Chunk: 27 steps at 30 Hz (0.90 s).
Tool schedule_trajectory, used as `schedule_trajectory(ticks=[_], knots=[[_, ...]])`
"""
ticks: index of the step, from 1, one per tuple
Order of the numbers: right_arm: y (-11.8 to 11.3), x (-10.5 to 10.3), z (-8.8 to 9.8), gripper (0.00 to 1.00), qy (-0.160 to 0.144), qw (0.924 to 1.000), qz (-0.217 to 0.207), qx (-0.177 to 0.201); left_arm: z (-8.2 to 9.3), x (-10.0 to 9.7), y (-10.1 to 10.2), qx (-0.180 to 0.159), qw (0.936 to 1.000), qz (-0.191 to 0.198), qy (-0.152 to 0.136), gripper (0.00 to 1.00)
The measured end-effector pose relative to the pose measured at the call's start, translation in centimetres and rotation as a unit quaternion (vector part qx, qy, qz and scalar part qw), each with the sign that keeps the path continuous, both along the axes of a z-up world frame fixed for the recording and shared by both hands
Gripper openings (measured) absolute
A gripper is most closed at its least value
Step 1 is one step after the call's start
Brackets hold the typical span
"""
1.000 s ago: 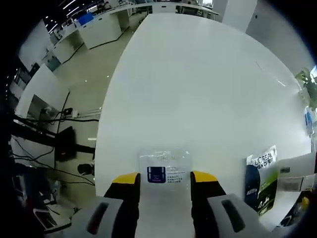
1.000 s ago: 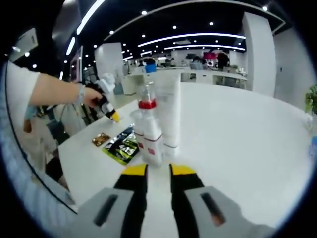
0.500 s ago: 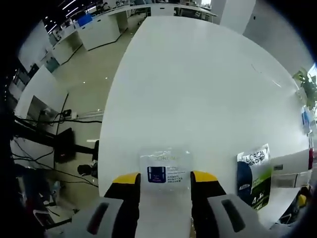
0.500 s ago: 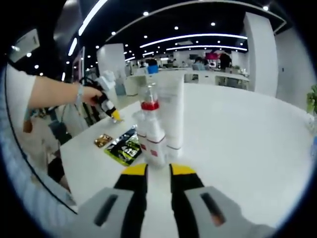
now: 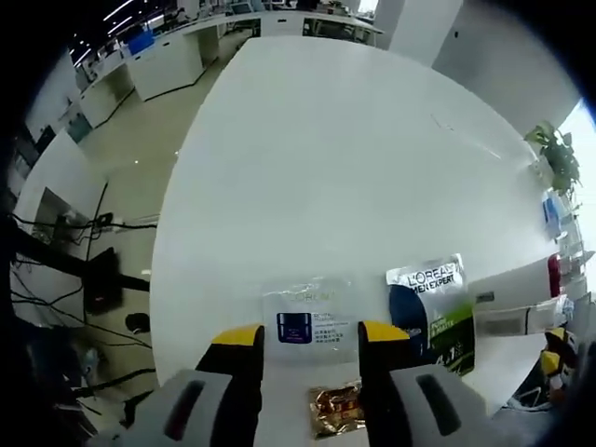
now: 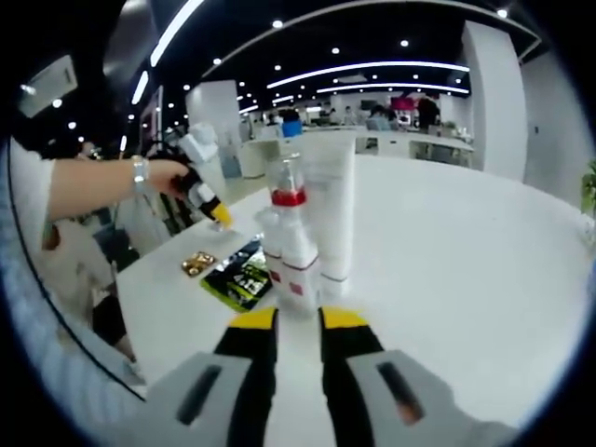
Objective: Arrange the skincare products in the storage area until every visible bottle or jar stands upright without overlapping.
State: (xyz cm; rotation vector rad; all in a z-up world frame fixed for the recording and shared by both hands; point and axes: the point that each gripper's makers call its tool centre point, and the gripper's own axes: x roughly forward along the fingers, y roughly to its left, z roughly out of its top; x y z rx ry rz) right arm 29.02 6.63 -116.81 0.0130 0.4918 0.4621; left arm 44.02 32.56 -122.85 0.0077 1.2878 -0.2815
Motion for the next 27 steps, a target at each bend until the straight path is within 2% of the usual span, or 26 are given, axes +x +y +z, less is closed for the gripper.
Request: schedule_trajectory(ticks=[12,27], knots=[[0.0,-0.2,-0.1,0.16,0.001,1.0000,0.000,0.000,-1.2,-1.0,-1.4,-0.009,0.9998,0.010,0.014,0.41],[-0.3,-0.4,-0.3,0.16,0.000,1.0000,-0.007,0.002,-2.7,-1.2,-2.2,0.003,0.9994,0.020,0.027,0.41]])
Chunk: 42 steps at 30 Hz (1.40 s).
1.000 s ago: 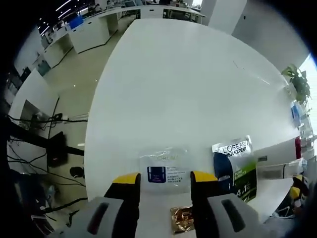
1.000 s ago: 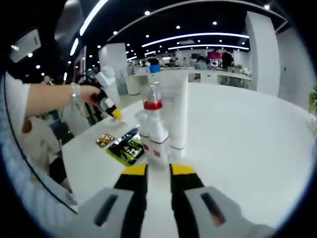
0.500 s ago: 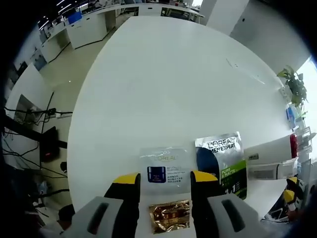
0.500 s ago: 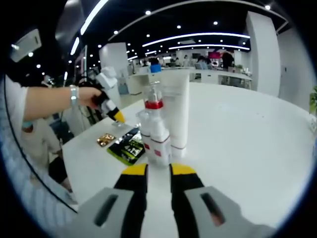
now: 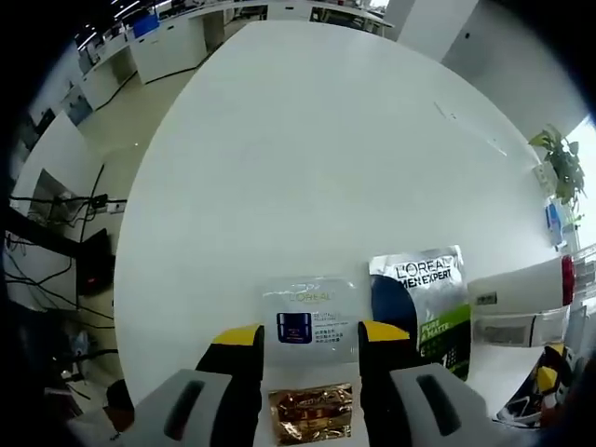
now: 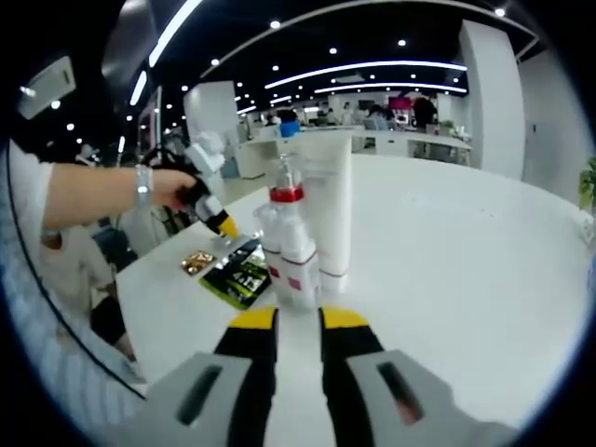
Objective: Arrange the skincare products in the storage area until every visible bottle or jar stands upright without overlapping.
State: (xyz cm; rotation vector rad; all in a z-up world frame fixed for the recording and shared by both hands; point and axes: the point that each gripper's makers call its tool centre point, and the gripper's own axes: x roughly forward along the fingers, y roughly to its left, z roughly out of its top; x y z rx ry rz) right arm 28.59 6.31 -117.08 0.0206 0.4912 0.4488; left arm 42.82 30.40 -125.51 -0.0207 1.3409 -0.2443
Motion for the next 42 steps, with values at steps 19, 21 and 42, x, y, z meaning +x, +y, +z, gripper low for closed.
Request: schedule_trajectory(ticks=[19,21,42], knots=[[-0.3,-0.4,-0.3,0.16,0.003,1.0000,-0.005,-0.001,-0.6,0.1,-0.4,0.042,0.9989,-0.019,-0.010,0.41],[-0.2,-0.4,-0.3,0.16,0.002,1.0000,-0.003,0.000,-0.7,0.1,-0.3,0.052,0.9983,-0.025,-0.010,0.41],[-1.6,-0.8,0.2,0.16,0.000,0.9999,-0.010,-0.003,-0.7,0.2,-0.5,0.073,0.9968,-0.015,0.029,0.45]])
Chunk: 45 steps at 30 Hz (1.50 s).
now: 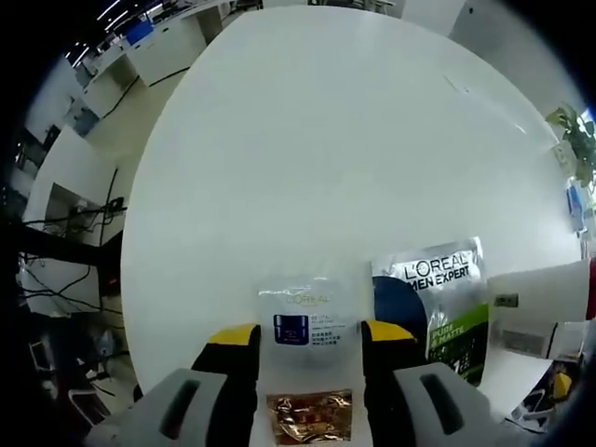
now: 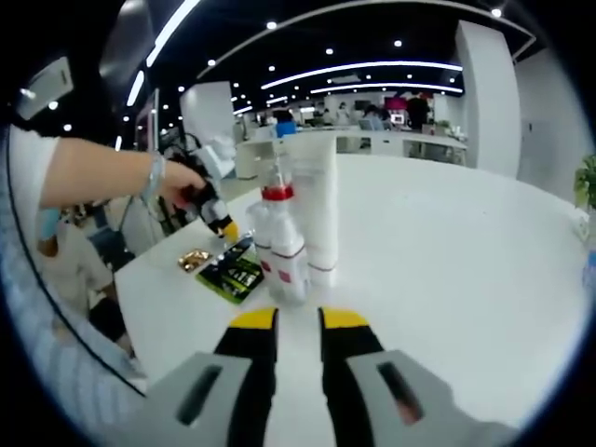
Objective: Arrange the skincare products in the storage area until every visible bottle or jar stands upright without overlapping.
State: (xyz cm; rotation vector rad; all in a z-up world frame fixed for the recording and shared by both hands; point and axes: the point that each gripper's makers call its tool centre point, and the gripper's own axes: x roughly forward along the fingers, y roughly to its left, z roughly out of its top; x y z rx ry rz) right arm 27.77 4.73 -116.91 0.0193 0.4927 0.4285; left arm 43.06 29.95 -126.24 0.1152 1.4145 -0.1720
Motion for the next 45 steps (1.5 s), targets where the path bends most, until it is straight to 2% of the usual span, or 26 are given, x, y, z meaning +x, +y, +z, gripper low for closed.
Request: schedule_trajectory(ticks=[9,21,28,30,32,35,36,37,38,40,42,45], knots=[[-0.2,-0.1,-0.2,0.16,0.003,1.0000,-0.003,-0.002,0.0,-0.2,0.1,0.003,0.9998,-0.001,0.018,0.46],[-0.1,0.3,-0.4,0.16,0.005,1.0000,-0.005,0.000,0.0,-0.1,0.0,0.003,0.9997,-0.003,0.025,0.46],[-0.1,0.4,-0.3,0.16,0.004,1.0000,-0.005,0.003,0.0,-0.2,0.0,0.003,0.9998,-0.004,0.018,0.46],[-0.1,0.4,-0.2,0.16,0.004,1.0000,-0.001,0.002,0.0,0.2,0.1,-0.007,0.9996,-0.023,-0.017,0.46],[0.0,0.1,-0.6,0.16,0.017,0.9998,0.011,-0.002,0.0,0.1,0.7,-0.009,0.9986,-0.038,-0.035,0.45],[0.1,0.3,-0.8,0.16,0.029,0.9992,0.025,-0.014,0.0,0.4,1.5,-0.007,0.9976,-0.036,-0.058,0.55],[0.1,0.4,-0.6,0.16,0.028,0.9991,0.028,-0.017,0.6,1.2,1.8,-0.011,0.9947,-0.040,-0.094,0.55],[0.1,0.5,-0.4,0.16,0.029,0.9989,0.031,-0.020,0.7,1.3,1.8,-0.014,0.9937,-0.042,-0.103,0.55],[0.2,0.6,-0.3,0.16,0.030,0.9986,0.035,-0.023,2.0,1.7,2.2,-0.020,0.9892,-0.033,-0.142,0.55],[0.2,0.7,-0.3,0.16,0.035,0.9977,0.046,-0.035,3.4,2.2,2.5,-0.032,0.9817,-0.030,-0.185,0.57],[-0.1,1.1,-0.3,0.17,0.038,0.9961,0.056,-0.057,5.5,2.6,3.1,-0.034,0.9675,-0.021,-0.250,0.60],[-0.4,1.7,-0.5,0.17,0.043,0.9947,0.058,-0.074,8.2,2.2,3.7,-0.039,0.9464,-0.016,-0.320,0.62]])
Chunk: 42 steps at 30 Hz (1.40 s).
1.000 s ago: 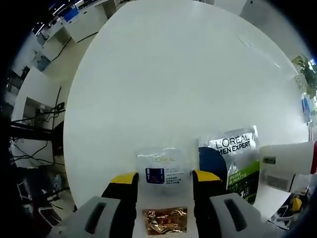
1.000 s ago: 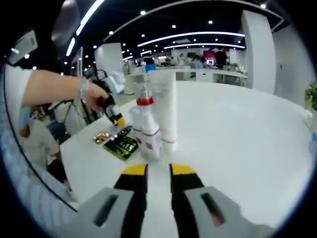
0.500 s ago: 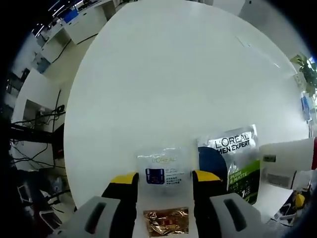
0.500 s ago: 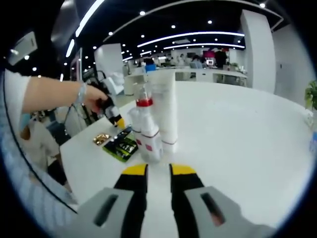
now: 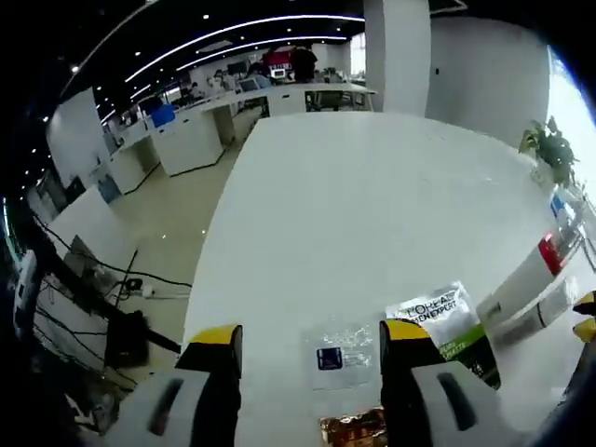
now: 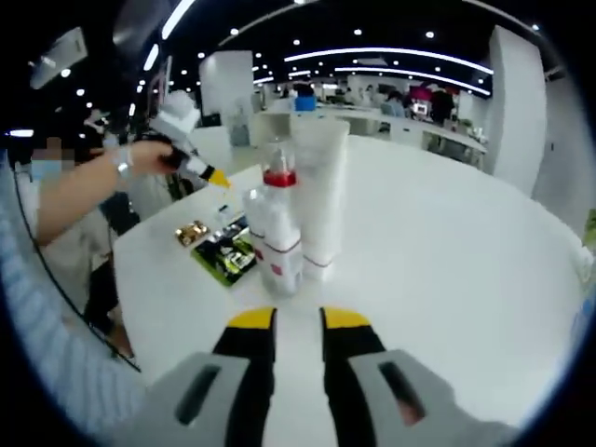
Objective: Arrange the skincare products in the storage area until every visible bottle or jar stands upright without overlapping.
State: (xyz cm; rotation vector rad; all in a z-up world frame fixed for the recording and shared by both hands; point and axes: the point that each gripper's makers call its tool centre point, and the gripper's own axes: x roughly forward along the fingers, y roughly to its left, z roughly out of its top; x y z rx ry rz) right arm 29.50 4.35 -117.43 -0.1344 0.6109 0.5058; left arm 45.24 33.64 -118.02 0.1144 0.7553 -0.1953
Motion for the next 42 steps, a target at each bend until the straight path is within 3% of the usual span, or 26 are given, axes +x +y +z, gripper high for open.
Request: schedule_trajectory(ticks=[3,6,11,17,20,22,26,28,31,35,42], knots=[[-0.3,0.5,-0.1,0.18,0.002,1.0000,0.001,-0.009,2.6,-1.0,0.2,-0.012,0.9973,-0.003,-0.072,0.62],[-0.6,0.9,-0.2,0.20,-0.002,0.9998,0.005,-0.020,5.1,-3.1,-0.4,-0.026,0.9886,-0.024,-0.146,0.62],[-1.0,1.3,-0.7,0.21,0.003,0.9996,0.006,-0.028,6.6,-7.2,-1.1,-0.065,0.9765,-0.022,-0.204,0.65],[-1.9,1.8,-0.3,0.25,-0.017,0.9996,0.005,-0.022,5.5,-10.6,-0.5,-0.065,0.9700,-0.012,-0.234,0.65],[-3.3,2.0,-0.1,0.27,-0.032,0.9993,-0.012,-0.012,4.9,-12.6,0.0,-0.084,0.9633,0.000,-0.255,0.66],[-4.5,2.1,-0.1,0.28,-0.044,0.9987,-0.026,-0.007,4.9,-14.0,0.6,-0.089,0.9549,0.019,-0.282,0.65],[-6.0,2.2,-0.1,0.31,-0.058,0.9971,-0.049,0.001,4.6,-15.2,0.9,-0.105,0.9485,0.042,-0.296,0.67],[-6.6,2.5,-0.1,0.31,-0.068,0.9958,-0.060,0.009,4.8,-15.7,0.8,-0.120,0.9409,0.055,-0.312,0.69],[-6.8,2.8,0.1,0.32,-0.084,0.9941,-0.065,0.021,4.9,-15.9,0.8,-0.120,0.9370,0.056,-0.323,0.73],[-7.4,2.9,-0.3,0.34,-0.090,0.9926,-0.076,0.030,4.6,-16.2,1.2,-0.136,0.9366,0.065,-0.316,0.75],[-8.2,2.5,-1.1,0.38,-0.092,0.9918,-0.083,0.031,4.6,-16.8,0.7,-0.134,0.9373,0.058,-0.317,0.78]])
